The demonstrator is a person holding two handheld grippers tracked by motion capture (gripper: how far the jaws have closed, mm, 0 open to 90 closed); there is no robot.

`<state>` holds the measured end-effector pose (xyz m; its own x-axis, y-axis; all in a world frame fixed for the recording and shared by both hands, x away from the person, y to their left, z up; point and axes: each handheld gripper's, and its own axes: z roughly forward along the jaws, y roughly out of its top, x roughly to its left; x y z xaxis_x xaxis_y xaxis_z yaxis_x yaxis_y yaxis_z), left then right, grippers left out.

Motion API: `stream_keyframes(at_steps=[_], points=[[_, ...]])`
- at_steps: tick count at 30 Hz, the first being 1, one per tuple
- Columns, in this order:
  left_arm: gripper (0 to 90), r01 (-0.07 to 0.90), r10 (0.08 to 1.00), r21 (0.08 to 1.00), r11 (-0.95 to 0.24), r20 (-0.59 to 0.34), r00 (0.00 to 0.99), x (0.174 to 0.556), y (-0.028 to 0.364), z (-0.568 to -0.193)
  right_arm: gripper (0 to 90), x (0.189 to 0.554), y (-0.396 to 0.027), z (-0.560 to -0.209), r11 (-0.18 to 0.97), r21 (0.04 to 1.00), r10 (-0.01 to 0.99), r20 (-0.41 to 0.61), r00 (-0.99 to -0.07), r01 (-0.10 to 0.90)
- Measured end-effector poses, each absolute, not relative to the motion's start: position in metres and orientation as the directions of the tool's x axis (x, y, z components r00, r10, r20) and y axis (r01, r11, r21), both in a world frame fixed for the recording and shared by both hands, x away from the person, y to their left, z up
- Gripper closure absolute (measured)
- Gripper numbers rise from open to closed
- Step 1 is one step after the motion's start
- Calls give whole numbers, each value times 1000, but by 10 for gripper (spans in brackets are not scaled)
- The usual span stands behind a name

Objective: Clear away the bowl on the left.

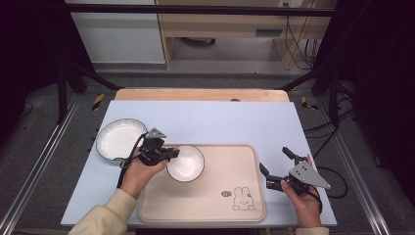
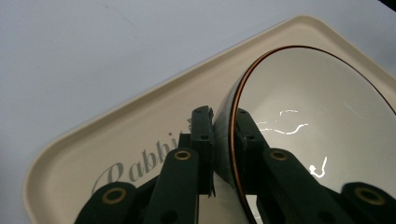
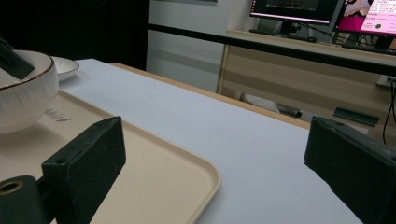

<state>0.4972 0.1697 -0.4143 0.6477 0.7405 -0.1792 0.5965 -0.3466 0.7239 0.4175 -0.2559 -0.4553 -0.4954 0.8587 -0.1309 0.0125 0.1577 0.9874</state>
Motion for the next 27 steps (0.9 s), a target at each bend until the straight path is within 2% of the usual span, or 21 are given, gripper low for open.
stream_keyframes(at_steps=[27], points=[[810,607,698,700,-377,-217,683,488,146,-426,56,417,-256,-455,159,987,857,-130,-498,15]])
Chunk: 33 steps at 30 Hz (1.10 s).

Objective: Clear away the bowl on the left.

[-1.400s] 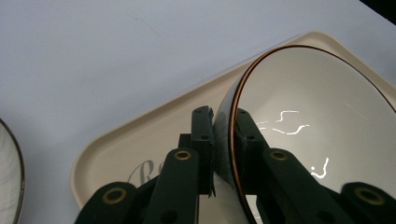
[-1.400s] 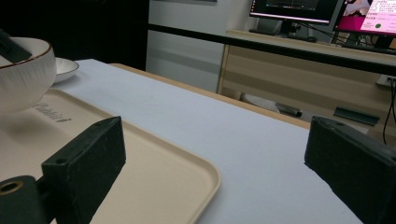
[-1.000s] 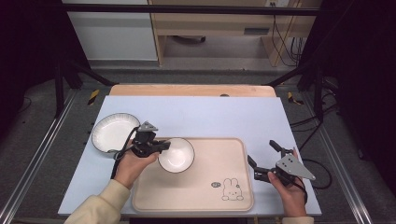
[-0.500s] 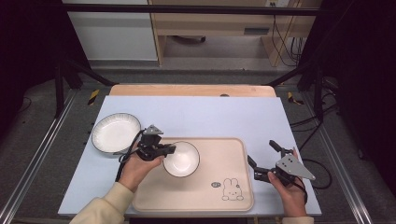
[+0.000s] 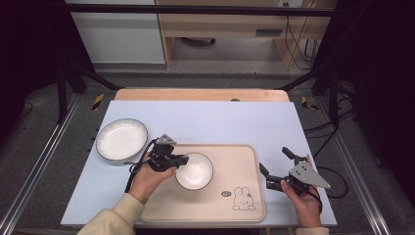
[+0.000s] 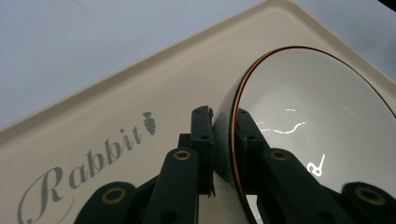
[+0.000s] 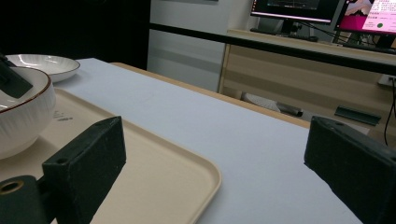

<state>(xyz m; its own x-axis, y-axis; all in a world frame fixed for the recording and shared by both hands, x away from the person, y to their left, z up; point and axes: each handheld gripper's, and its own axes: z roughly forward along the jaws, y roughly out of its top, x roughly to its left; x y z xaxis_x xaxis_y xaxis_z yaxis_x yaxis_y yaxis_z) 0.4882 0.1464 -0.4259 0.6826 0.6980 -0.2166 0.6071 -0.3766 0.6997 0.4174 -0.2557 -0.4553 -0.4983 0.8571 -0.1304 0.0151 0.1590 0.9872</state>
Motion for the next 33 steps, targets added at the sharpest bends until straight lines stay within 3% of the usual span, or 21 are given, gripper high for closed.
stream_keyframes(at_steps=[33], points=[[809,646,684,657,-387,-265,680,485,137,-438,59,417,-255,-456,166,986,855,-132,-502,22]])
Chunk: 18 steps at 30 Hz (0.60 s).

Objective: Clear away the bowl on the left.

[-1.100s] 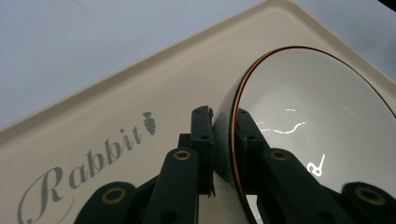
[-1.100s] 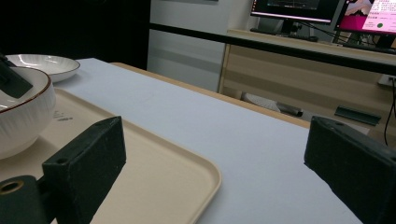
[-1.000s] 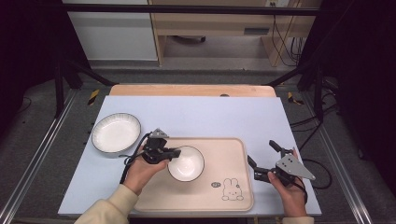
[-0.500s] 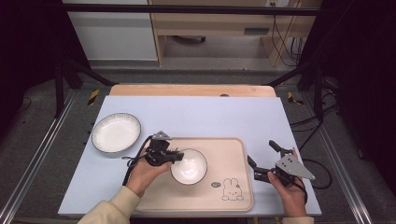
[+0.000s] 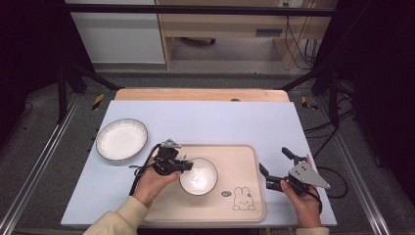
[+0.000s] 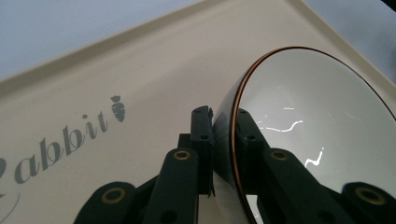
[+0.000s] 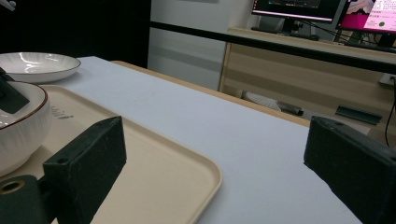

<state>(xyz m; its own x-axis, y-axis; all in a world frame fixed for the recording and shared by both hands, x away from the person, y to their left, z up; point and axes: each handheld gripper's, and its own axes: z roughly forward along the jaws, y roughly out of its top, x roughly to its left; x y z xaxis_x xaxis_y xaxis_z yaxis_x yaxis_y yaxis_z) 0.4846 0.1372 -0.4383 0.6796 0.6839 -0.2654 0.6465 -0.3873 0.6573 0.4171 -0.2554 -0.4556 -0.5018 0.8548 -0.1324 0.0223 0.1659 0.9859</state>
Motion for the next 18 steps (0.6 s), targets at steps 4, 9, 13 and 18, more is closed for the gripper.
stream_keyframes(at_steps=[4,9,13,18], points=[[809,656,686,653,-378,-279,672,485,138,-439,59,417,-255,-456,161,987,856,-128,-501,23],[810,659,688,650,-379,-278,671,486,140,-439,59,417,-255,-456,165,986,854,-132,-503,21],[811,665,692,648,-371,-284,663,486,140,-440,59,417,-255,-456,164,986,855,-131,-503,21],[812,672,695,641,-371,-288,658,488,141,-441,59,417,-255,-456,163,986,855,-128,-503,25]])
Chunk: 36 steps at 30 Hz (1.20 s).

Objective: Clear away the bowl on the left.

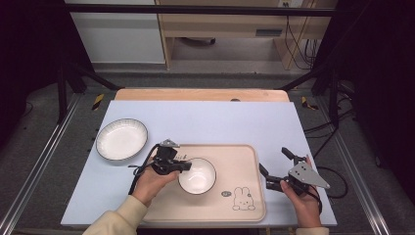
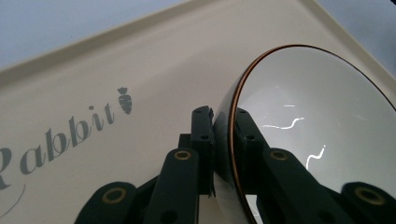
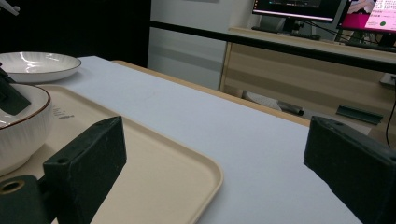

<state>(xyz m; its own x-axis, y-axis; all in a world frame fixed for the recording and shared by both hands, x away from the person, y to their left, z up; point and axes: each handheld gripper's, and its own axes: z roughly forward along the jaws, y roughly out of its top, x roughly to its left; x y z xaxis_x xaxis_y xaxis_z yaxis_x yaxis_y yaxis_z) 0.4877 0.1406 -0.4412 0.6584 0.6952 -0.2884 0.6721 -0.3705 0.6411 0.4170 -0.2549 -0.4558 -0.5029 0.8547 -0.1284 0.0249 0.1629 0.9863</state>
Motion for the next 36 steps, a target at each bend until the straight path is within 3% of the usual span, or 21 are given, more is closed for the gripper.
stream_keyframes(at_steps=[36], points=[[808,674,696,637,-376,-286,659,489,141,-443,59,418,-254,-457,168,985,852,-128,-508,33]])
